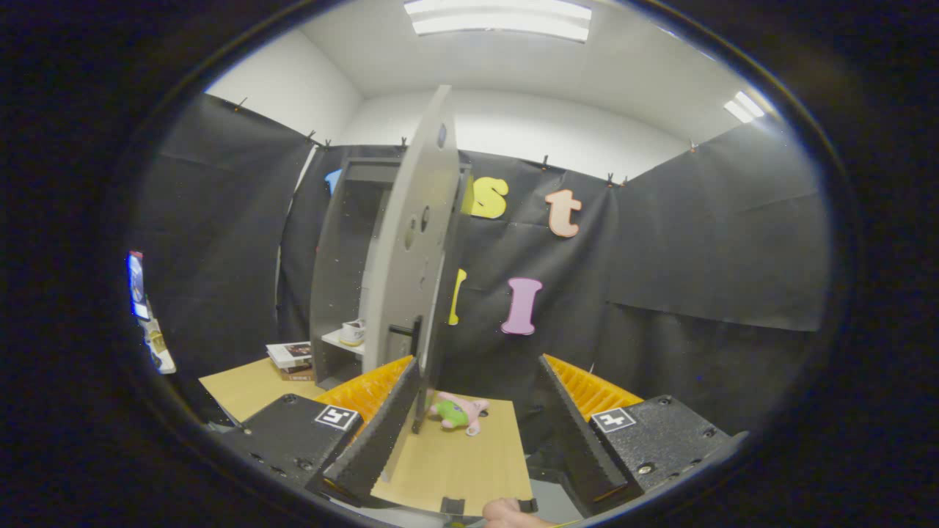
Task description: Open the shoe cabinet door, grab the shoes and put them into the shoe cabinet, then close the shoe cabinet door.
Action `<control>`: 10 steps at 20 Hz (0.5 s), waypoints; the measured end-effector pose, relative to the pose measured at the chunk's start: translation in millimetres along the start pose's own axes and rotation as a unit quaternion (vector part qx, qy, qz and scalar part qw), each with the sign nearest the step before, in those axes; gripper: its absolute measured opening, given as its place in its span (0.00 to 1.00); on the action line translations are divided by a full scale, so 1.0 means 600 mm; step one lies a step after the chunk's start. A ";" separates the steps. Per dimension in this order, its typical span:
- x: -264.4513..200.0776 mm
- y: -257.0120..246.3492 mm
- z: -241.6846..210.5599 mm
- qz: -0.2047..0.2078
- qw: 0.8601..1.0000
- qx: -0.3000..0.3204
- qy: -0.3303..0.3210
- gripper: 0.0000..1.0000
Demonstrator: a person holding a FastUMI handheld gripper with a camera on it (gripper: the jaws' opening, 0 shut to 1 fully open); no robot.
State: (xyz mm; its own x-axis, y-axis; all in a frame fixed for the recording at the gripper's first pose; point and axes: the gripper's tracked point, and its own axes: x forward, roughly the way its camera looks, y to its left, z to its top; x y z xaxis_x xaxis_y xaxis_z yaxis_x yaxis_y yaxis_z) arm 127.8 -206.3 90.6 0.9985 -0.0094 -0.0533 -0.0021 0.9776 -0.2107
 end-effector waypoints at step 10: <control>0.141 -0.177 -0.088 -0.021 0.997 0.065 0.032 1.00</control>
State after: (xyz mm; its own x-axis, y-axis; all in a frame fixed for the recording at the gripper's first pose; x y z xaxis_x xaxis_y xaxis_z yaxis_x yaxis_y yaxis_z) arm 209.8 -322.0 57.1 0.9921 -0.0600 -0.1101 0.0507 0.9951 -0.0849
